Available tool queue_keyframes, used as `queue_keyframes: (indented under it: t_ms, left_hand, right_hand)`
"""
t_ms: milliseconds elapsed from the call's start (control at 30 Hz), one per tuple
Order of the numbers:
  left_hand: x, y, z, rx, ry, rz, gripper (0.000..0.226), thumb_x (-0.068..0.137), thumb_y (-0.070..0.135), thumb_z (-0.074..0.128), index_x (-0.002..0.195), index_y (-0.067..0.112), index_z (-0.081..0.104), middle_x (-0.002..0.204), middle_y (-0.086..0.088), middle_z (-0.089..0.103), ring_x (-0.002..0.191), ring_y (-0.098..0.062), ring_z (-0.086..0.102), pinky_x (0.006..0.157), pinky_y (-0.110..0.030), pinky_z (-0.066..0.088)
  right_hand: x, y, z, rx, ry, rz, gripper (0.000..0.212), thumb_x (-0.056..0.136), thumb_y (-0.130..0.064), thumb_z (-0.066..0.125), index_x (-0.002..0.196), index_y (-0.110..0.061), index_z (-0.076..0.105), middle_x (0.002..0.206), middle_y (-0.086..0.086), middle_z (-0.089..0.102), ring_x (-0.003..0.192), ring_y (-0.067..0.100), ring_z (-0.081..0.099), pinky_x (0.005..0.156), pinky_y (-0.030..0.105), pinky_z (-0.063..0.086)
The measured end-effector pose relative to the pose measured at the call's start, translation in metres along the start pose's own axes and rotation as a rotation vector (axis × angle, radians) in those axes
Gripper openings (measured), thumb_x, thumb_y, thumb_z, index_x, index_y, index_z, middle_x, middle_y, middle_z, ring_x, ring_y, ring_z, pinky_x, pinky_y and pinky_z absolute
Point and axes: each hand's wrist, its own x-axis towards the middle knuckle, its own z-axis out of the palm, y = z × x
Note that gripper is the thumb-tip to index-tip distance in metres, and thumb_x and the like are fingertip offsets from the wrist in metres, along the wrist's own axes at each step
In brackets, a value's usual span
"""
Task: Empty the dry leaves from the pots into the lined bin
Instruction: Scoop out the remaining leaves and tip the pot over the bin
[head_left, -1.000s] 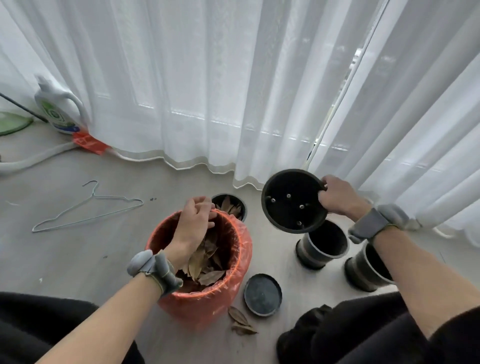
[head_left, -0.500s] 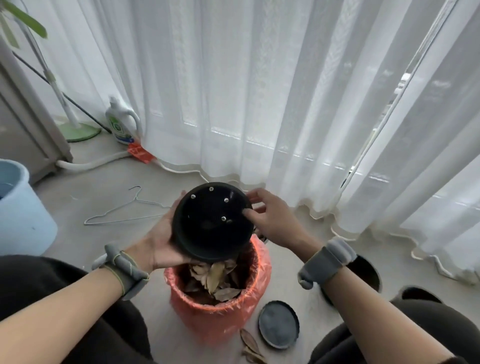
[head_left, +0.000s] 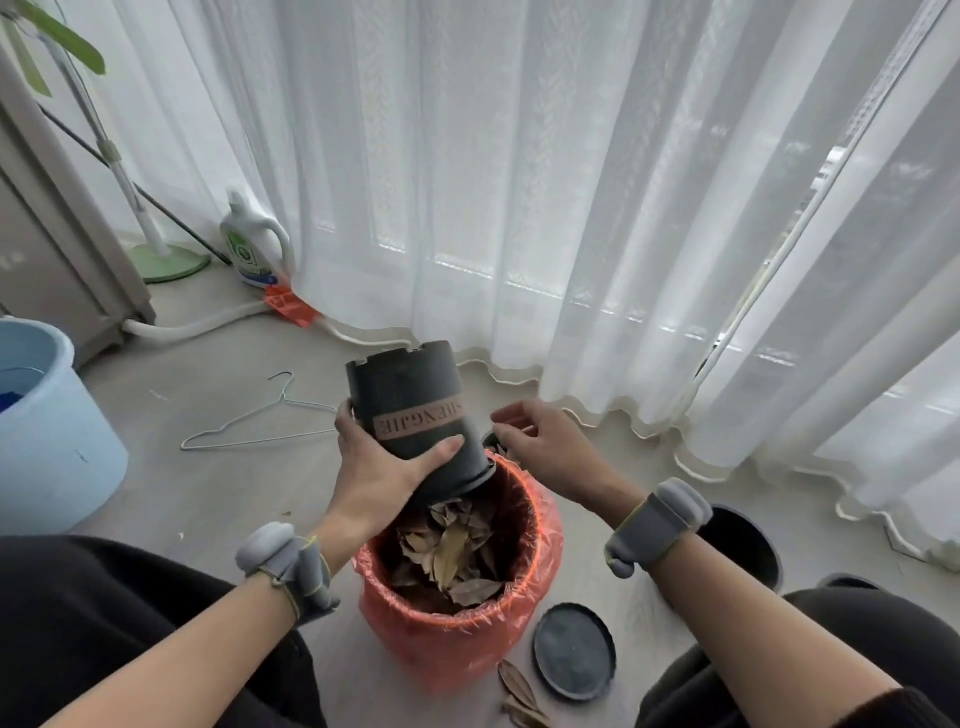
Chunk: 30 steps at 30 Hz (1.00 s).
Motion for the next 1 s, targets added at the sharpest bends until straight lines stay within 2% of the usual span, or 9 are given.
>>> queue_keyframes:
  t_ms: [167,267,433,567,633,733,833,967,1000]
  left_hand:
    - [-0.005,0.001,0.006,-0.009,0.039,0.111,0.128,0.042,0.071,0.084,0.139,0.041,0.007,0.14,0.003,0.037,0.127,-0.011,0.042,0.108,-0.037,0.04]
    - [-0.01,0.0,0.004,-0.004,0.086,0.155,0.131,0.042,0.07,0.085,0.142,0.039,0.005,0.144,0.003,0.034,0.13,-0.01,0.04,0.109,-0.037,0.039]
    - [-0.018,0.002,0.009,0.032,0.076,0.247,0.134,0.042,0.07,0.085,0.144,0.038,0.005,0.144,0.008,0.035,0.132,-0.008,0.039,0.107,-0.037,0.042]
    - [-0.006,0.005,0.0,-0.036,0.167,0.256,0.131,0.044,0.065,0.088,0.143,0.037,0.006,0.143,0.007,0.034,0.133,-0.008,0.038,0.109,-0.04,0.04]
    - [-0.006,0.005,0.0,-0.035,0.181,0.264,0.133,0.044,0.064,0.088,0.144,0.036,0.006,0.144,0.007,0.032,0.134,-0.008,0.036,0.109,-0.041,0.04]
    - [-0.018,0.005,0.011,0.025,0.125,0.3,0.136,0.042,0.068,0.087,0.146,0.038,0.004,0.145,0.011,0.033,0.134,-0.006,0.036,0.108,-0.039,0.041]
    - [-0.017,0.004,0.012,0.061,0.119,0.329,0.138,0.04,0.069,0.086,0.147,0.036,0.005,0.145,0.011,0.032,0.136,-0.006,0.035,0.108,-0.039,0.041]
    - [-0.001,0.007,-0.004,0.008,0.243,0.301,0.134,0.043,0.066,0.088,0.146,0.033,0.008,0.144,0.006,0.032,0.135,-0.009,0.036,0.107,-0.042,0.041]
    - [-0.002,0.008,-0.004,0.007,0.246,0.3,0.134,0.043,0.065,0.088,0.146,0.033,0.008,0.144,0.006,0.032,0.135,-0.01,0.035,0.108,-0.043,0.041]
  right_hand:
    - [0.007,0.011,0.001,0.233,0.149,0.128,0.017,0.096,-0.028,0.059,0.108,-0.016,0.061,0.098,-0.001,0.063,0.085,0.013,0.062,0.073,0.026,0.055]
    - [0.01,0.014,0.002,0.382,0.286,0.243,0.015,0.097,-0.037,0.054,0.096,-0.022,0.056,0.096,-0.001,0.06,0.077,0.01,0.06,0.072,0.03,0.054]
    - [0.004,0.01,0.021,0.427,0.026,0.216,0.037,0.097,-0.05,0.048,0.107,-0.017,0.06,0.107,0.004,0.066,0.096,0.017,0.065,0.083,0.032,0.056]
    - [0.009,0.006,0.001,0.457,0.359,0.198,0.025,0.099,-0.044,0.045,0.104,-0.021,0.053,0.101,0.002,0.058,0.08,0.009,0.058,0.074,0.028,0.053]
    - [0.008,0.008,-0.002,0.436,0.471,0.156,0.027,0.098,-0.045,0.045,0.109,-0.022,0.051,0.108,0.001,0.057,0.095,0.013,0.058,0.088,0.034,0.051]
    - [0.0,0.005,0.015,0.401,0.248,0.083,0.036,0.094,-0.054,0.046,0.111,-0.023,0.052,0.111,-0.001,0.06,0.106,0.015,0.059,0.098,0.04,0.049]
    - [-0.002,-0.001,0.021,0.486,0.126,0.134,0.042,0.095,-0.057,0.044,0.111,-0.019,0.055,0.112,0.003,0.062,0.106,0.018,0.062,0.096,0.04,0.052]
    - [0.006,0.002,0.002,0.529,0.508,0.151,0.027,0.1,-0.047,0.041,0.107,-0.022,0.049,0.105,0.002,0.053,0.085,0.015,0.056,0.063,0.018,0.051]
    - [0.006,0.004,0.003,0.522,0.532,0.145,0.028,0.099,-0.046,0.042,0.11,-0.021,0.049,0.107,0.003,0.053,0.086,0.015,0.056,0.066,0.017,0.051]
